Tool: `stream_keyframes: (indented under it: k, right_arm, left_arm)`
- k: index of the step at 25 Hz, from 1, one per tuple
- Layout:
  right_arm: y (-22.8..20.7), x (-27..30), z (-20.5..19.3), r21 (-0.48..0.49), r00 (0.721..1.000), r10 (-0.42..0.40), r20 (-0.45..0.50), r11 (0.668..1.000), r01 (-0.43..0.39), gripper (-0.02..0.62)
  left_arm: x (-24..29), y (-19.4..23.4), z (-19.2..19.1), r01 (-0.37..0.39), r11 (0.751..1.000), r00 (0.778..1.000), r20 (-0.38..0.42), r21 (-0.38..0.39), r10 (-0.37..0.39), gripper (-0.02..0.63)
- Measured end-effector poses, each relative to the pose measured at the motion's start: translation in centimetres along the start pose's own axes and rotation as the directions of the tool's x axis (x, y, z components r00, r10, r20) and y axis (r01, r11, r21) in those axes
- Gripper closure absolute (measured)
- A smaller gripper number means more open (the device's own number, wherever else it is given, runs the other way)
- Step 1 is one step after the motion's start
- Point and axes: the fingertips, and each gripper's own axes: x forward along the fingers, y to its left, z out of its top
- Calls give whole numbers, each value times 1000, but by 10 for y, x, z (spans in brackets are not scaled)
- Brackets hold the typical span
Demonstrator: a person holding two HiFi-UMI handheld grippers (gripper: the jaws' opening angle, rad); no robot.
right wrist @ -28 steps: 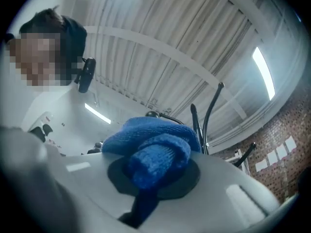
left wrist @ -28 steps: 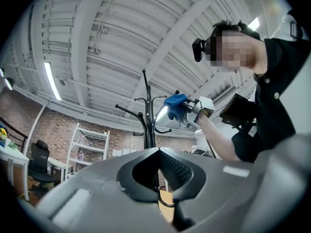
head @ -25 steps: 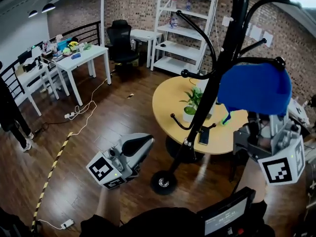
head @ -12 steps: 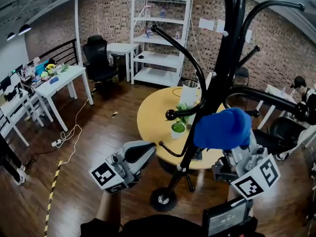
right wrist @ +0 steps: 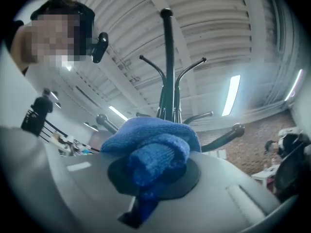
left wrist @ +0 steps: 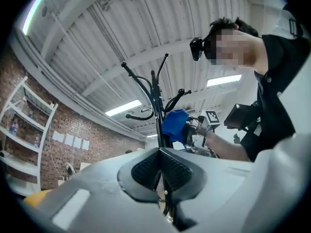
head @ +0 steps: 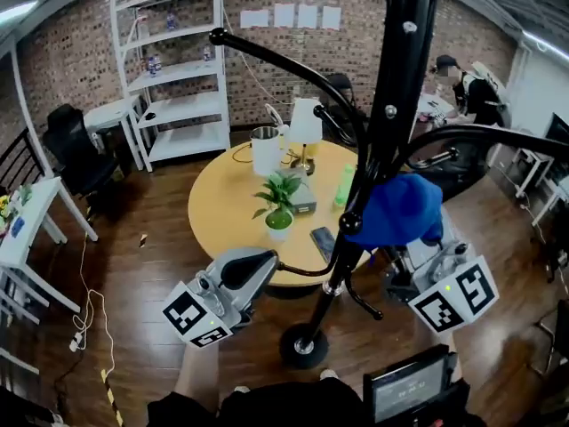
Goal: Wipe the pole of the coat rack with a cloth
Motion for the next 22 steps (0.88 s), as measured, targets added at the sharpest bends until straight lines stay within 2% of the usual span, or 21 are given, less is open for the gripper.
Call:
stream_keyframes:
  k: [2, 4, 8, 10, 12, 15, 19, 22]
  right_arm:
    - [9, 4, -3, -55, 991, -126, -36, 991, 124, 572]
    - [18, 8, -15, -93, 971, -224, -87, 972, 216, 572]
    - [24, 14, -41, -143, 921, -345, -178, 936, 323, 572]
    - [21, 11, -41, -179, 896, -396, -202, 914, 363, 572]
    - [20, 8, -31, -206, 881, -431, -194, 896, 393, 572]
    - [16, 11, -14, -248, 874, -455, -174, 879, 408, 572]
    - [9, 20, -10, -267, 870, -471, -148, 866, 424, 572]
    - [7, 23, -14, -281, 854, -503, -134, 845, 455, 573]
  left_arm:
    - [-20, 5, 4, 84, 996, 996, -24, -41, -85, 614]
    - [-36, 6, 8, 160, 984, 986, -29, -76, -163, 614]
    - [-51, 12, 17, 239, 964, 971, 9, -115, -239, 614]
    - [-51, 8, 21, 270, 954, 963, 33, -129, -268, 614]
    - [-47, 3, 21, 285, 948, 959, 38, -143, -282, 614]
    - [-41, -5, 21, 294, 943, 956, 31, -156, -293, 614]
    - [-41, -5, 28, 297, 944, 955, 41, -146, -294, 614]
    - [-42, 3, 23, 317, 936, 948, 37, -153, -315, 614]
